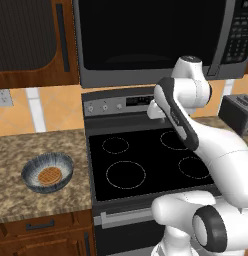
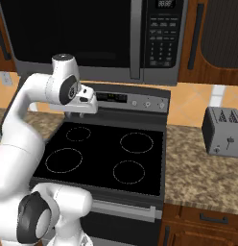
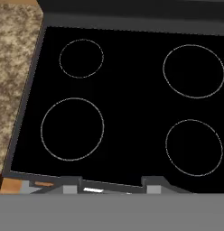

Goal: Open the microwave, place the bowl with waffle inside the microwave, then close the microwave door and turn it on.

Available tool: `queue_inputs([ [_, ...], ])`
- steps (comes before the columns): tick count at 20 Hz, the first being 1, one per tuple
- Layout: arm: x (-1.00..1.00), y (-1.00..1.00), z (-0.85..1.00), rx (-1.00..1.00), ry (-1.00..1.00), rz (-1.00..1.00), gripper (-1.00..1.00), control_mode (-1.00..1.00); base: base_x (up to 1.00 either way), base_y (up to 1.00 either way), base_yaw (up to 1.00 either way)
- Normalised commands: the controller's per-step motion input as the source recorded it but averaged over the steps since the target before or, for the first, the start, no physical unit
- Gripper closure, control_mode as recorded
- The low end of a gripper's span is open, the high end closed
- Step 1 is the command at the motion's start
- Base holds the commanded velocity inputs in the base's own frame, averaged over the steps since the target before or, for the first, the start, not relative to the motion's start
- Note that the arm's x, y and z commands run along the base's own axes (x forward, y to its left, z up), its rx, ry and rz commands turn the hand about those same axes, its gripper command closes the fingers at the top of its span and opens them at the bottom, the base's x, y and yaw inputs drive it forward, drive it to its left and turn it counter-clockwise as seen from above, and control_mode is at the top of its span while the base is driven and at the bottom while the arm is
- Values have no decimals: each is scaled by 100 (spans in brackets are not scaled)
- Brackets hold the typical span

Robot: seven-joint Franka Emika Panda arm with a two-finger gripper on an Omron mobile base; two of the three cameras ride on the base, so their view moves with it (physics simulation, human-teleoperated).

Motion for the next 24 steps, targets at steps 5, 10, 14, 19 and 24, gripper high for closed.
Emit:
queue_inputs([
  [5, -56, -21, 27, 0, -45, 0, -100, -100, 0, 0, 0],
  [10, -50, -50, 56, -9, -94, -1, -100, -100, 0, 0, 0],
  [14, 64, -28, 6, 11, 7, -4, -100, -100, 0, 0, 0],
  [19, 13, -50, 37, 12, -21, -15, -100, -100, 0, 0, 0],
  [24, 4, -69, 60, 10, -40, -25, -100, -100, 0, 0, 0],
])
